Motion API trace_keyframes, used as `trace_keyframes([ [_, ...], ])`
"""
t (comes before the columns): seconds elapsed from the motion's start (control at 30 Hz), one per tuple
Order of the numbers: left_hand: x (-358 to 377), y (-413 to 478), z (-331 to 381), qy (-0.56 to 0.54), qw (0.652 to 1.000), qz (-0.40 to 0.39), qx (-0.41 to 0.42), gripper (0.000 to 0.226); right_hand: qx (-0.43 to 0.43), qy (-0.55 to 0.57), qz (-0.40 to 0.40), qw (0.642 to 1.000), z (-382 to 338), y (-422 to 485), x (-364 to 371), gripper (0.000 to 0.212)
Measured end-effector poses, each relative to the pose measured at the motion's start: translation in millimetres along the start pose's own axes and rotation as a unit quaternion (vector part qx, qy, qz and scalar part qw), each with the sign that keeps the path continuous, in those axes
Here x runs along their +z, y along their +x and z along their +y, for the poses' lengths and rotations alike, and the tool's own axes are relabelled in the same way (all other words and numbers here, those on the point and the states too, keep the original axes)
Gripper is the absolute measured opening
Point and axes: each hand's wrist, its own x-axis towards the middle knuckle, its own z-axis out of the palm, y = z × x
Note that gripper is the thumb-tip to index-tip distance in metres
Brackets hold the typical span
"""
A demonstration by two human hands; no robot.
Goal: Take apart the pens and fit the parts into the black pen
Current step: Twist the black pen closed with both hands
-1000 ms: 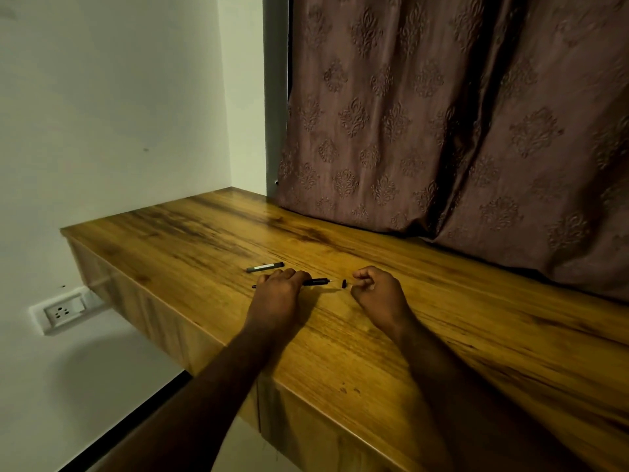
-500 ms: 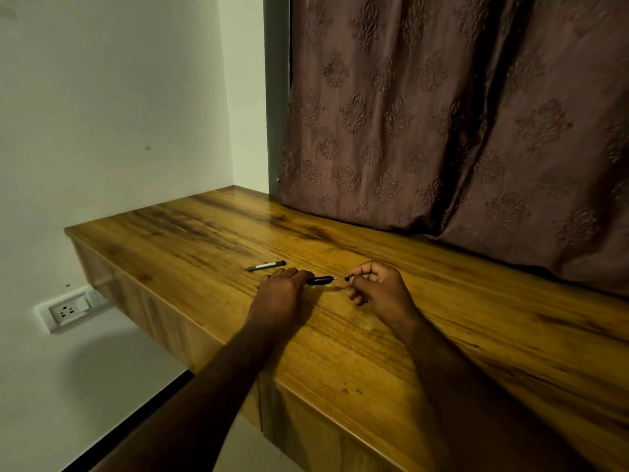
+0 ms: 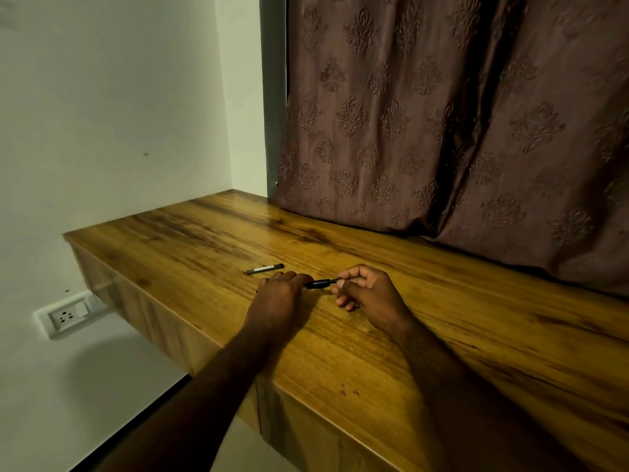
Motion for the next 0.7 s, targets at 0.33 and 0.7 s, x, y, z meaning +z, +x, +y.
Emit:
trace_keyframes([
  [0.33, -1.8, -1.0, 1.8, -0.016, 1.000, -0.004, 0.016, 0.029, -0.002, -0.056, 0.002, 0.998, -2.7, -2.5, 3.0, 0.013],
  [0.7, -2.4, -1.6, 4.0, -0.034, 0.999, 0.011, 0.037, 0.033, -0.016, -0.102, 0.006, 0.995, -6.3, -5.8, 9.6, 0.034],
])
